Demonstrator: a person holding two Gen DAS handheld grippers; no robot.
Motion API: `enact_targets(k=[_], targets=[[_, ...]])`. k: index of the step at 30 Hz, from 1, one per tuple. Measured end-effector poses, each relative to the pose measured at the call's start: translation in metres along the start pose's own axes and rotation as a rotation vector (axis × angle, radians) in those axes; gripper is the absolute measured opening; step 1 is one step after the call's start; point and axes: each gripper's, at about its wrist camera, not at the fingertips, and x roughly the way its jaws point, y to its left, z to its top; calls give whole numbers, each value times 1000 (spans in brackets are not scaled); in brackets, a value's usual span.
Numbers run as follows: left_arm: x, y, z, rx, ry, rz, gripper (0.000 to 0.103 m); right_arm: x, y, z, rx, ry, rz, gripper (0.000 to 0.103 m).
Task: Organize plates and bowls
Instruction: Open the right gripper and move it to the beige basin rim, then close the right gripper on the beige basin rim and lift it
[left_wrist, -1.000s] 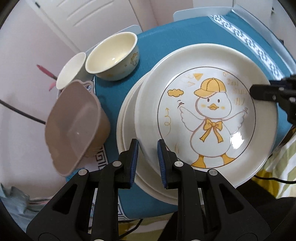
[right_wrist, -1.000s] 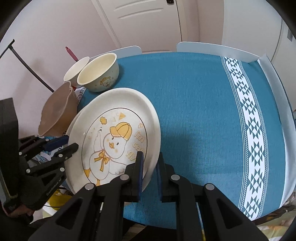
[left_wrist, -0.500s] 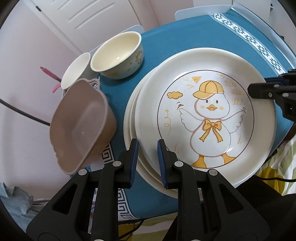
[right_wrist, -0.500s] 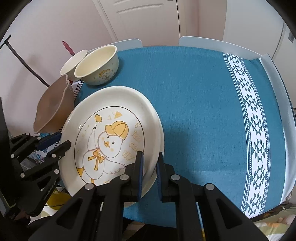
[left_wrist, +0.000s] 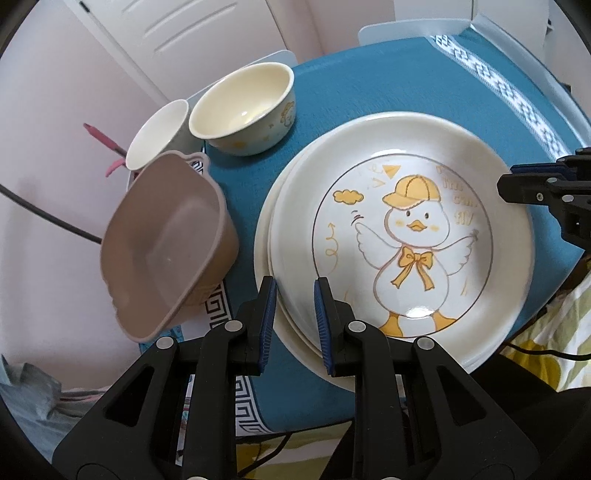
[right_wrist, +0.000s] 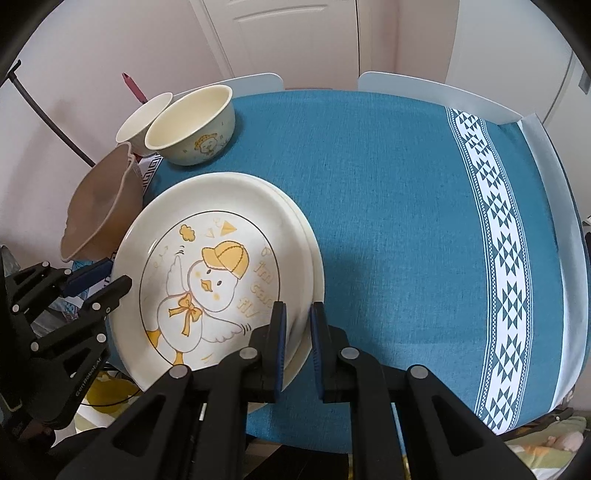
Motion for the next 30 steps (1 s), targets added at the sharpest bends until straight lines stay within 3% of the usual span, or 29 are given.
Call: enact_targets(k=[5, 6, 7, 8, 9, 10, 12, 15, 19, 22, 26, 30], targets=[[-32, 36, 14, -128, -75, -21, 22, -27, -2, 16, 21, -71, 39, 12], [-39, 46, 17, -165, -90, -22, 33, -34, -1, 21, 20, -89, 46, 12], [-43, 55, 19, -196, -102, -22, 61, -39, -1, 26, 19, -102, 61, 12], [-49, 65, 20, -234, -120, -21, 80, -45, 1, 34, 15, -116, 89, 12], [-57, 76, 20, -277, -151, -19, 103, -49, 3, 39, 8, -127, 106, 20], [-67, 88, 18, -321, -201, -17, 103, -54, 6, 45, -2, -144, 117, 31], [-76, 105, 16, -370, -238, -14, 103, -64, 17, 56, -38, -188, 142, 103], [-74, 134, 8, -454, -219, -24, 103, -70, 37, 69, -110, -219, 173, 103], [-58, 178, -23, -621, -181, -94, 103, -62, 77, 86, -234, -169, 180, 103], [-42, 202, -43, -690, -134, -132, 103, -49, 102, 95, -264, -149, 198, 103], [-13, 221, -61, -742, -98, -246, 101, -15, 130, 105, -273, -68, 234, 103], [19, 225, -65, -737, -30, -321, 82, 18, 147, 111, -247, -6, 243, 103]])
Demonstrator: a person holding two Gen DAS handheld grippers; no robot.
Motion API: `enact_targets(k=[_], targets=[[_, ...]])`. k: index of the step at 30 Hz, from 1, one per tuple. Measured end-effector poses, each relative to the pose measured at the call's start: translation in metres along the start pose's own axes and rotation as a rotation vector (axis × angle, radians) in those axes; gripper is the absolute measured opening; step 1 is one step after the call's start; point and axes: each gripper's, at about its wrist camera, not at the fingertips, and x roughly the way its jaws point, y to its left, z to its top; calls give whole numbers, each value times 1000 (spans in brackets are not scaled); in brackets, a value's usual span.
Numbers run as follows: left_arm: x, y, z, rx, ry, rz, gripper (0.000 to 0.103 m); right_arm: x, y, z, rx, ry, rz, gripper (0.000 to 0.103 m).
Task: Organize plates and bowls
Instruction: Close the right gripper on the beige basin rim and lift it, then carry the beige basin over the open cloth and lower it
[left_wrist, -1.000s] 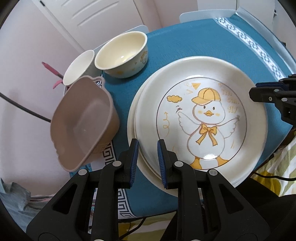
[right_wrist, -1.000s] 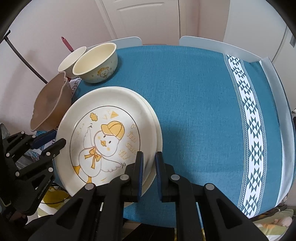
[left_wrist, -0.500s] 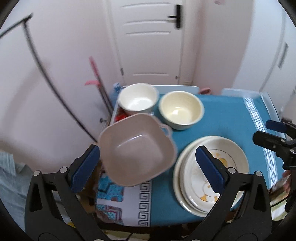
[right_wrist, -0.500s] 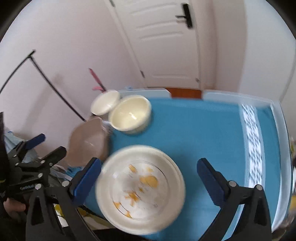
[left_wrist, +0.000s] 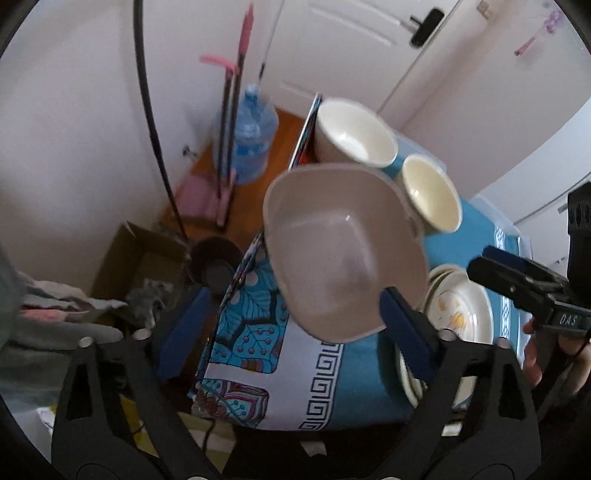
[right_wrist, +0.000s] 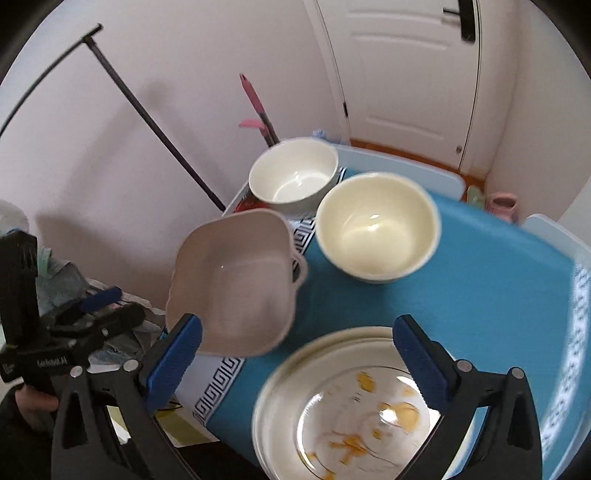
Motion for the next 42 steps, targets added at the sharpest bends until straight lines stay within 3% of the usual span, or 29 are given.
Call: enact_targets(k=[2, 4, 9, 14, 19, 21, 24, 34, 42], targets=[[18, 6, 2, -9, 56, -23, 69, 14, 1, 2, 19, 25, 3, 102], [27, 8, 3, -17, 81, -44, 55, 23, 0, 5, 35, 48, 30, 90], [41, 11, 9, -15, 104, -63, 47, 49, 7, 10, 26, 115, 44, 64], [57, 12, 15, -25, 143, -69, 35, 66, 7, 12, 18, 145, 46, 52], [66, 10, 19, -13, 168, -51, 16, 75, 3, 12, 31, 156, 57, 44], [68, 10, 19, -10, 172, -43, 14, 78, 2, 12, 34, 163, 62, 28], [69, 8, 20, 9, 171, -34, 13, 83, 2, 12, 34, 175, 68, 17], [54, -5, 16, 96, 119, 13, 13, 76, 12, 8, 7, 131, 39, 16], [18, -32, 17, 170, 47, 15, 13, 36, 12, -2, 19, 46, 34, 15]])
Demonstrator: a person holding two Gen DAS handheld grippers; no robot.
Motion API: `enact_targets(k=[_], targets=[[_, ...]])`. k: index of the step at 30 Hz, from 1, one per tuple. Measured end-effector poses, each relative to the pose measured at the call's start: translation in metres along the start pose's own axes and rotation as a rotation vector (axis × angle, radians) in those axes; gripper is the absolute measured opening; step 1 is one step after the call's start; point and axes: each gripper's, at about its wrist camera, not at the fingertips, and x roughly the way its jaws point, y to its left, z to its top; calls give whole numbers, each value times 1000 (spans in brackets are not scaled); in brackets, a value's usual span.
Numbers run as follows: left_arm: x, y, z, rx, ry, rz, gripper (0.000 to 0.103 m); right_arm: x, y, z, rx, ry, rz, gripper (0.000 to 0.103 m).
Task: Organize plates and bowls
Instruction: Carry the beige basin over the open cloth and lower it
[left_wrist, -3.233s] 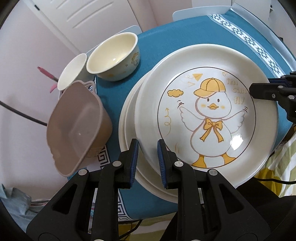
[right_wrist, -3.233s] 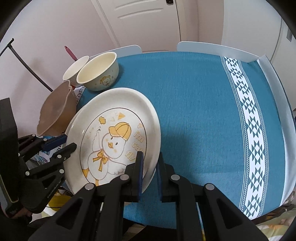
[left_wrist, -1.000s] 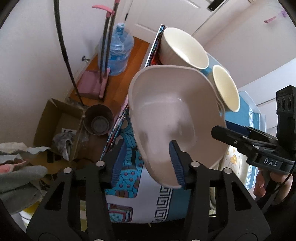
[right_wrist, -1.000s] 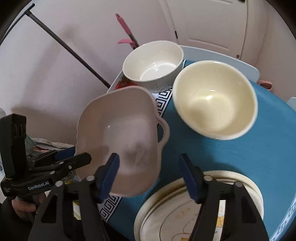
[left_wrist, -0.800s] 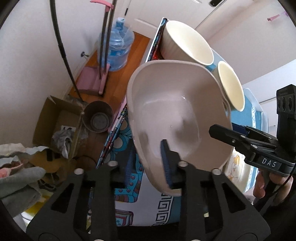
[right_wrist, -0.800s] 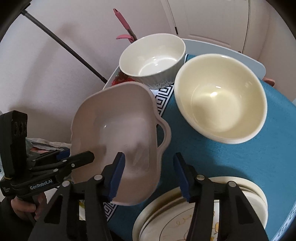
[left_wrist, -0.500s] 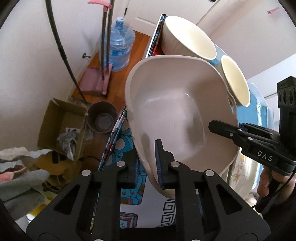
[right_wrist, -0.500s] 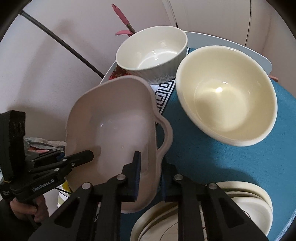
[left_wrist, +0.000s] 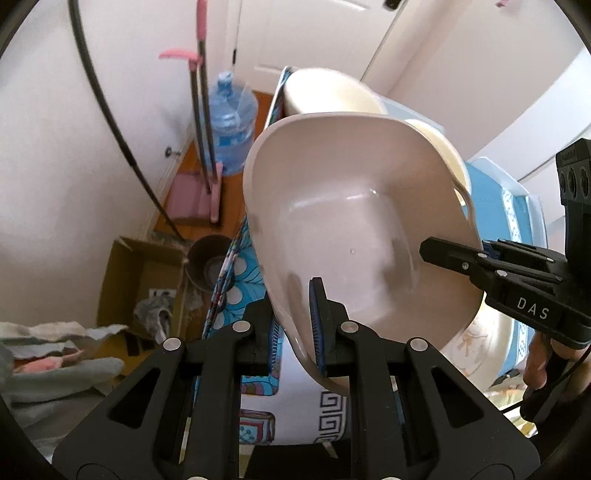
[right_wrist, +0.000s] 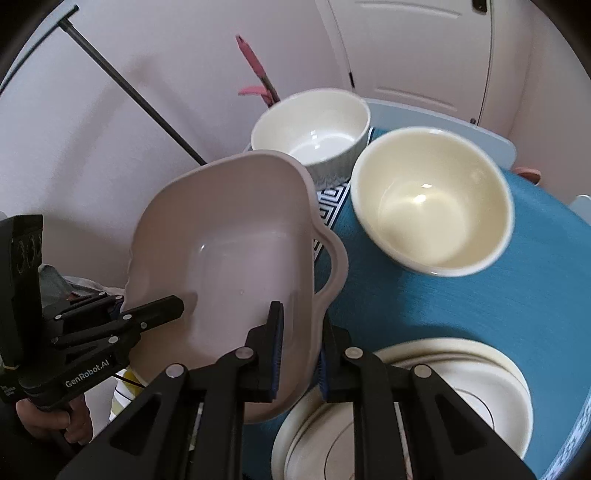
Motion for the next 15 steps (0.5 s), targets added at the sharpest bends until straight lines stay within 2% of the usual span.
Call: enact_targets(k=[7, 10, 15], targets=[[-31, -46, 5, 104, -75, -25, 13, -64, -22, -21, 47, -114, -20, 15], [-37, -80, 6, 159, -91, -38, 13, -88, -31, -35, 87, -158, -34, 15], [-33, -151, -2, 246, -89, -79, 13, -134, -73, -72, 150, -216, -80, 15]])
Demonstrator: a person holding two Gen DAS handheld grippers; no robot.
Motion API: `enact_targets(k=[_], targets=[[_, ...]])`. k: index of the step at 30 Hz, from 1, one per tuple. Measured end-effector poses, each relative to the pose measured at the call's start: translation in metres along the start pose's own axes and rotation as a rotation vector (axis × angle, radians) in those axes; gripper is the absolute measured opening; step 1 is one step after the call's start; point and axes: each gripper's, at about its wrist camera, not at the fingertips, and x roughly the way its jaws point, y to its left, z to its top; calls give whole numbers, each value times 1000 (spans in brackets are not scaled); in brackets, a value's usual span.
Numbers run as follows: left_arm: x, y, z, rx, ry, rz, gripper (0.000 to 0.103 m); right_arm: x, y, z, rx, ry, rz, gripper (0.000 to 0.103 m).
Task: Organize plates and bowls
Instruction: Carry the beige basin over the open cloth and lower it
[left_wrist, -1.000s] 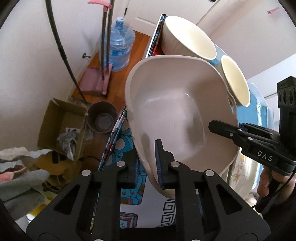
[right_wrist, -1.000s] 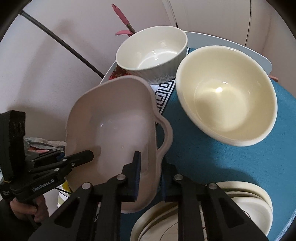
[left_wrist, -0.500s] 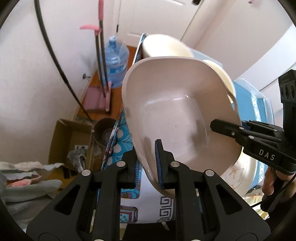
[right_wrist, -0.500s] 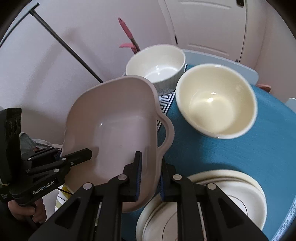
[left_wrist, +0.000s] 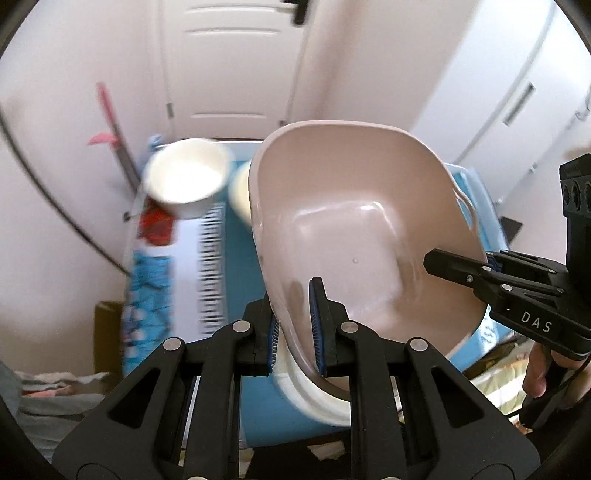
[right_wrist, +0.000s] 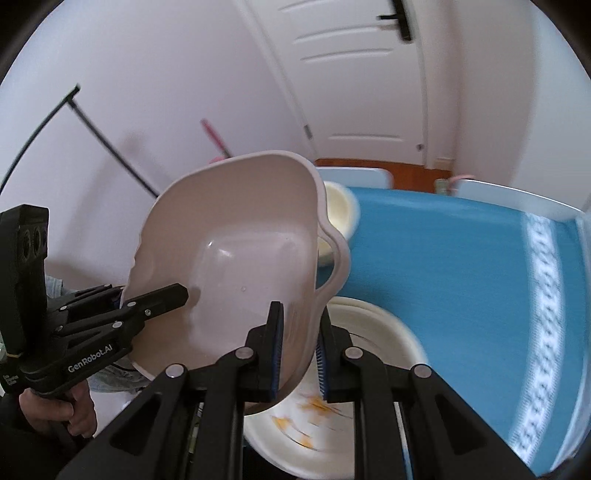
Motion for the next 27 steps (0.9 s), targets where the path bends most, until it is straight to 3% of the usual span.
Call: enact_targets(k=[8, 15, 20, 27], targets=[[47, -125, -2, 75, 62, -92, 13, -71, -118, -31, 109, -20, -79, 15], [104, -219, -15, 113, 115, -129, 13, -96, -209, -59, 163, 8, -127, 15], [142, -251, -30, 115, 159, -117, 13, -90, -254, -77, 182, 36, -132, 15], [176, -264, -41, 105, 193, -87, 13, -63, -281, -92, 197, 81, -118, 15]])
